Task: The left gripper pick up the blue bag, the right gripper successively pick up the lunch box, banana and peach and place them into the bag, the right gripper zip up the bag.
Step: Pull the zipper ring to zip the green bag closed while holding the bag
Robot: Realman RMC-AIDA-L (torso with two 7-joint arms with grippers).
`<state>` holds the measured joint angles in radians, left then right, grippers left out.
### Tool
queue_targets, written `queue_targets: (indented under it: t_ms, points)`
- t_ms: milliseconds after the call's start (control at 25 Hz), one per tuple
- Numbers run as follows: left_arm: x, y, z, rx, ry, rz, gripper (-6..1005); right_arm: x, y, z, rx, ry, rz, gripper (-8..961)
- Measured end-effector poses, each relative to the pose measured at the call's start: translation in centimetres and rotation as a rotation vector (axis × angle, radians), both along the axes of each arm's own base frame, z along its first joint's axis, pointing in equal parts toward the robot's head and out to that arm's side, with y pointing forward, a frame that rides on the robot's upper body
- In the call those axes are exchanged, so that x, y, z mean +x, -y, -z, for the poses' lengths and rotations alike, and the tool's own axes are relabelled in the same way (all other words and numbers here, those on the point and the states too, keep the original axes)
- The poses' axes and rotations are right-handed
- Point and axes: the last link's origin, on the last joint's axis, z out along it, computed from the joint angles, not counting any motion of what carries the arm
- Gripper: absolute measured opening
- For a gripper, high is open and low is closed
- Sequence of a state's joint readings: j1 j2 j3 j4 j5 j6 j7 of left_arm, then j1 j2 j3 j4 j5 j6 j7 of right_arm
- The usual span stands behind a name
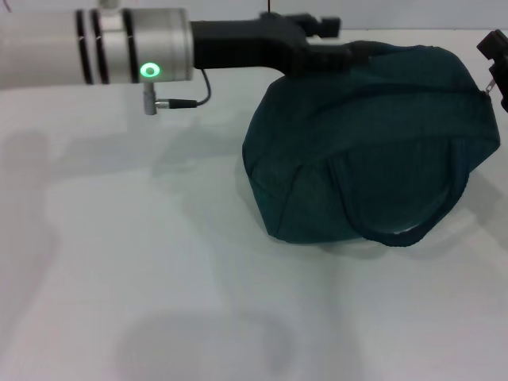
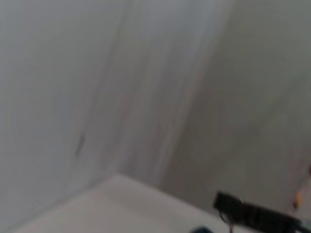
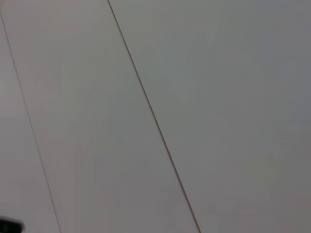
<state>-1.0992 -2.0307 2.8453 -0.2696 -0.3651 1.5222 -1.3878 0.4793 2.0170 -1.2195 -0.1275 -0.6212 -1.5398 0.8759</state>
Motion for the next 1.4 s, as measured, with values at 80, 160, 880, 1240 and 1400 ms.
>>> queue_targets:
  t_ms: [80, 160, 880, 1240, 1400]
  points:
    - [0.8, 0.1, 0.7, -0.049, -0.045, 0.009, 774, 0.0, 0.0, 0.0, 0.0, 0.001, 0.001, 61]
    - [1.4, 0.3, 1.5, -0.079, -0.072, 0.018, 794, 0.0, 0.0, 0.0, 0.0, 0.001, 0.002, 61]
    - [2.1, -0.9, 3.4, -0.039, -0.152, -0.05, 541, 0.0, -0.5, 0.2, -0.004, 0.015, 0.017, 61]
    - [2.6, -0.6, 4.8, -0.024, -0.167, -0.007, 422, -0.3, -0.5, 0.5, -0.019, 0.014, 0.007, 62]
    - [2.5, -0.6, 5.2, -0.012, -0.175, 0.003, 424, -0.4, -0.4, 0.7, -0.029, 0.014, -0.001, 61]
